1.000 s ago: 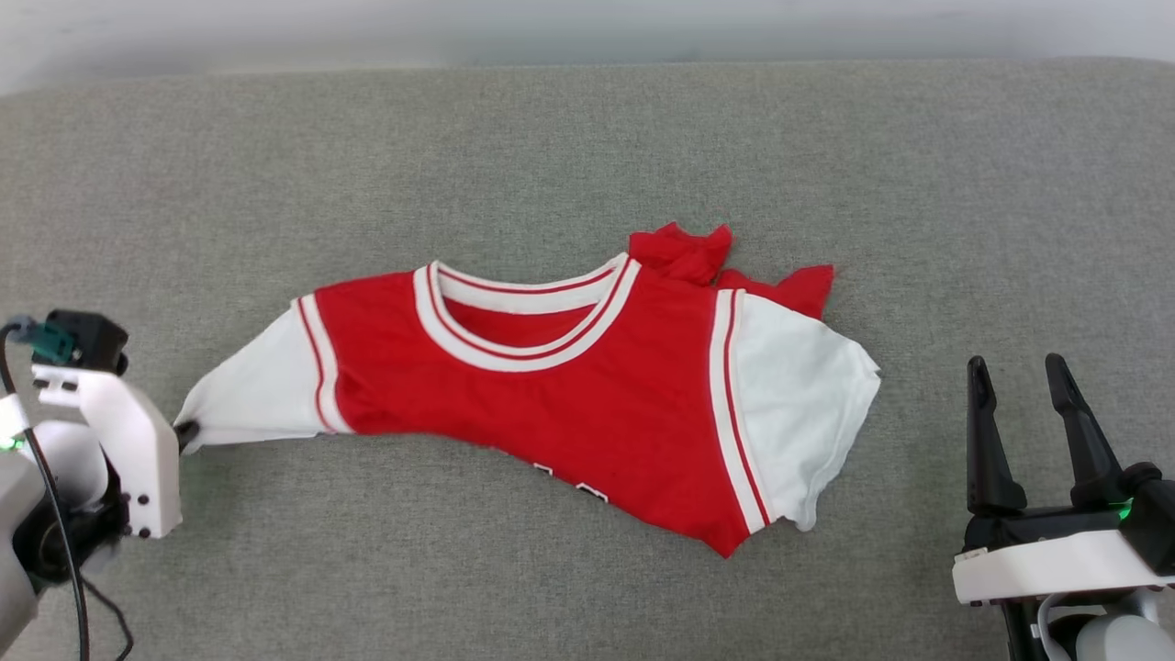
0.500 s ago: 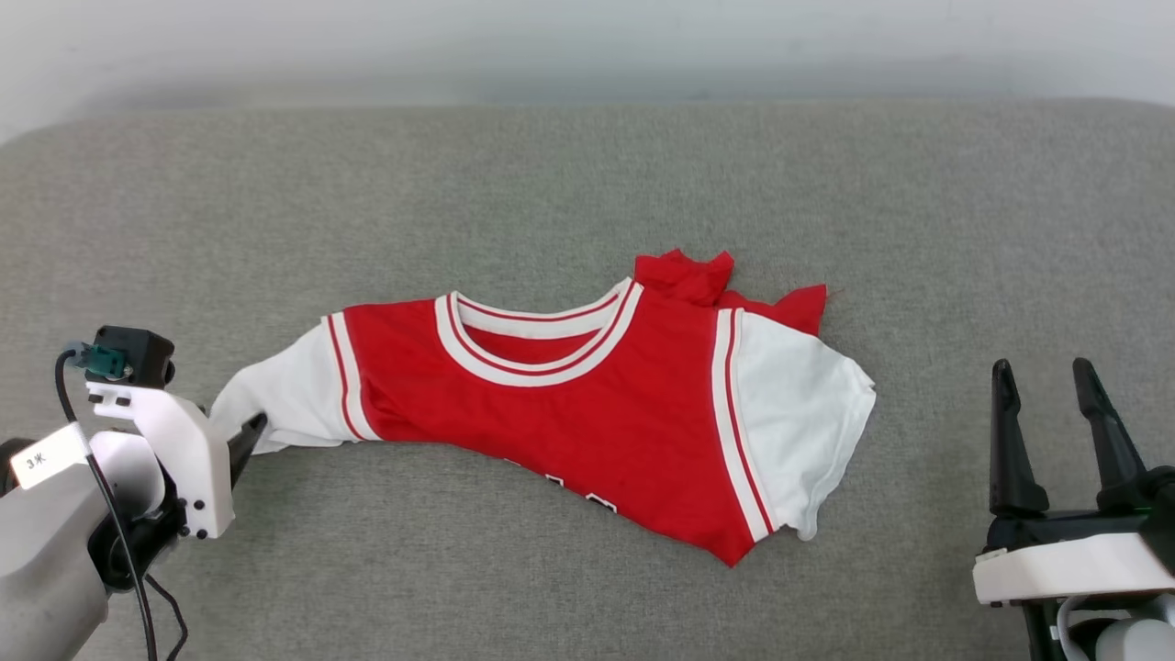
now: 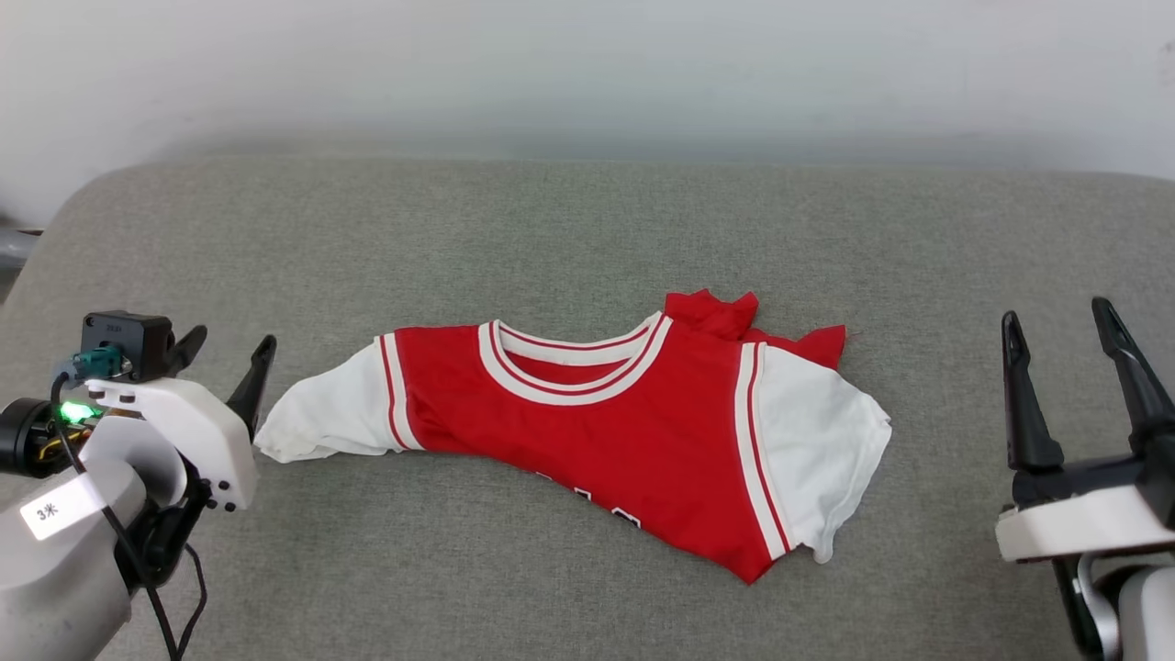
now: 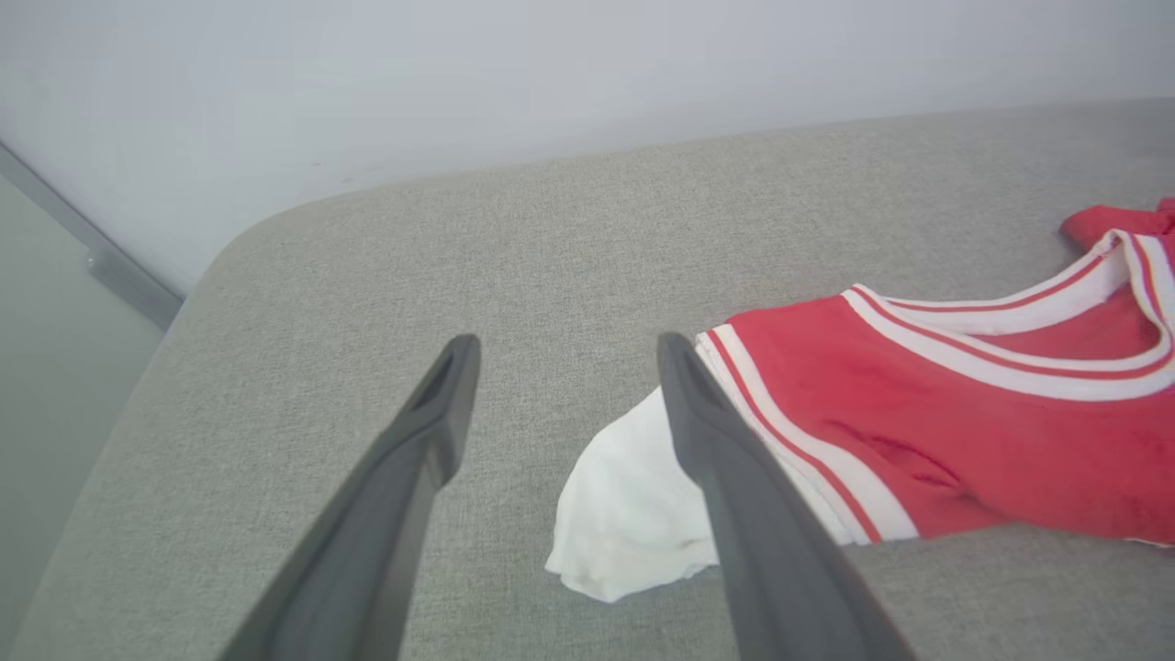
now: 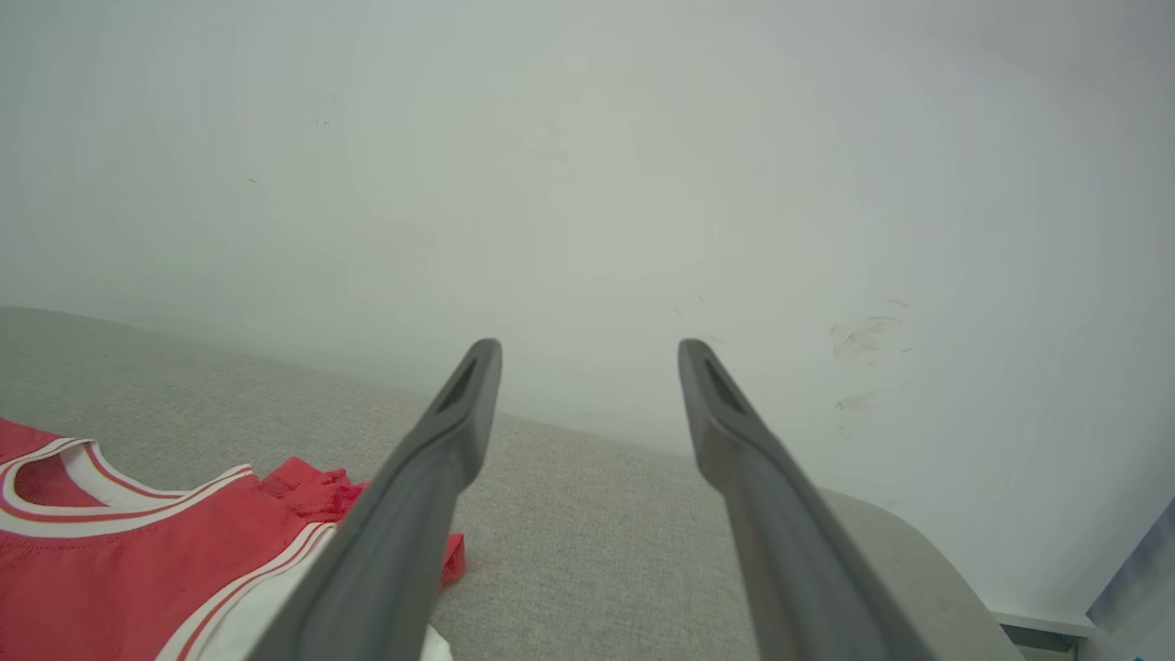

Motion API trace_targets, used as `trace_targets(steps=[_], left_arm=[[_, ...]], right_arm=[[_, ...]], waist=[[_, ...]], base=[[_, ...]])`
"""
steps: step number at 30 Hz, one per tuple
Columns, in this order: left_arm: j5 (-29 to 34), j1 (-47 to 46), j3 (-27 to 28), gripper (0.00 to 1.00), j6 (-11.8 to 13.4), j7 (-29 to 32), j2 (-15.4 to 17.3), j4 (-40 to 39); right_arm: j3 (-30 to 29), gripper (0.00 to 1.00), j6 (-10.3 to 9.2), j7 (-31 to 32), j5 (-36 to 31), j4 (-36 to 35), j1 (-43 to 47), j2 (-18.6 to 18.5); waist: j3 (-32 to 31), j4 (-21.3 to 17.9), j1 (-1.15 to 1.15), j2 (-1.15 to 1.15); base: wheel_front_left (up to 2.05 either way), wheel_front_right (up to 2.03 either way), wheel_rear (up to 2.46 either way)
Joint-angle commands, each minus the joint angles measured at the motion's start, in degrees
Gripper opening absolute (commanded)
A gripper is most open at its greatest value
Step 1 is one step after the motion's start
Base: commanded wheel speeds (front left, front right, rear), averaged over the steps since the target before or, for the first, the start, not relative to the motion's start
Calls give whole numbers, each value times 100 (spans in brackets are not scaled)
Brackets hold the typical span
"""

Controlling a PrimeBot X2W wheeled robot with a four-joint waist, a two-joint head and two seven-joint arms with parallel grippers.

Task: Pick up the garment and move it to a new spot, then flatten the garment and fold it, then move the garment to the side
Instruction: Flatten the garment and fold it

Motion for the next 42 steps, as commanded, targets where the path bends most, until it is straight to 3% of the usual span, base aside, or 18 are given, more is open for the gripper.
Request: trace_targets(steps=[1,3,11,18,25,31,36,42], left_arm=[[48,101,47,100,83,-67,10,-109],[58,143,90,100,151,-103,25,-202],[432,394,587,100,727,-236,184,-1035],[1145,775,1546,100,1086,-237,50,-1709],[1812,1272,2363,100,1190,-238,-227,-2070],[2548,1766,3286,100,1275,-238,-718,-2398],[3123,2219,4012,100,1136,-237,-1243,-2572],[3648,2530,4666,100,765,-238,-1768,-2525]], right_arm=[[82,100,-5,65,77,79,-135,-145],[173,100,-5,174,132,113,-209,-254],[1608,100,-6,2352,1423,375,-977,-1560],[2753,100,-7,4135,2570,239,-1372,-2571],[3251,100,-6,5156,3157,346,-1639,-3032],[3586,100,-7,5611,3403,619,-1954,-3201],[3902,100,-6,5661,3414,910,-2213,-3287],[4483,100,-5,5714,3472,1403,-2316,-3276]], waist=[[-16,21,0,0],[-24,30,0,0],[77,113,0,0],[274,268,0,0],[460,425,0,0],[681,610,0,0],[832,751,0,0],[997,863,0,0]], base=[[0,0,0],[0,0,0],[0,0,0],[0,0,0],[0,0,0],[0,0,0],[0,0,0],[0,0,0]])
